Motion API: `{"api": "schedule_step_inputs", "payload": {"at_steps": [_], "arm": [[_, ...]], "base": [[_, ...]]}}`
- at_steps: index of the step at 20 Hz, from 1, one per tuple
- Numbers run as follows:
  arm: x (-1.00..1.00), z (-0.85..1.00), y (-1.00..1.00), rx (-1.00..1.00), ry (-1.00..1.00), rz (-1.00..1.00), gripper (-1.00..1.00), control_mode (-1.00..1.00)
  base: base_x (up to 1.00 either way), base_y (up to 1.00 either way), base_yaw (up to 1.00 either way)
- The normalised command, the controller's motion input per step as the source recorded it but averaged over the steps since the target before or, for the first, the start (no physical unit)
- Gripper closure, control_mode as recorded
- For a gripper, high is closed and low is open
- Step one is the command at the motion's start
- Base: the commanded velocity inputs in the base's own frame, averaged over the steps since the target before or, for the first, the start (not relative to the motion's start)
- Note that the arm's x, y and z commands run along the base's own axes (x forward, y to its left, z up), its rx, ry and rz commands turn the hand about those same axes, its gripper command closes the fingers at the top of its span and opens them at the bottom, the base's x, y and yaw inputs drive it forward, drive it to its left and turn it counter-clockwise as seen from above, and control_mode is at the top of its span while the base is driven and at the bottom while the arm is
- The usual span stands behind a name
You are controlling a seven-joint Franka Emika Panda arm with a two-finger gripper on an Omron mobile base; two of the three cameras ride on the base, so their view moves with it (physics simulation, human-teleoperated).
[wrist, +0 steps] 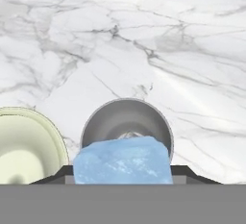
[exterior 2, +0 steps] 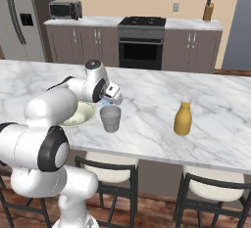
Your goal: There are two ice cubes in the ice bowl. Place both ice cubes in the glass cup.
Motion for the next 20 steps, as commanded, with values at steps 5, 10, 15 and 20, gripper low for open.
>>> {"api": "schedule_step_inputs", "payload": {"at_steps": [5,10,15,20], "arm": [[0.00,-0.22,0.01,0.00,0.00,0.00,1.00,-1.00],[0.01,-0.08,0.00,0.00,0.00,0.00,1.00,-1.00],[0.07,0.00,0.00,0.00,0.00,0.00,1.00,-1.00],[0.17,0.00,0.00,0.00,0.00,0.00,1.00,-1.00]], "base": [[0.00,0.00,0.00],[0.00,0.00,0.00],[0.00,0.00,0.00],[0.00,0.00,0.00]]}}
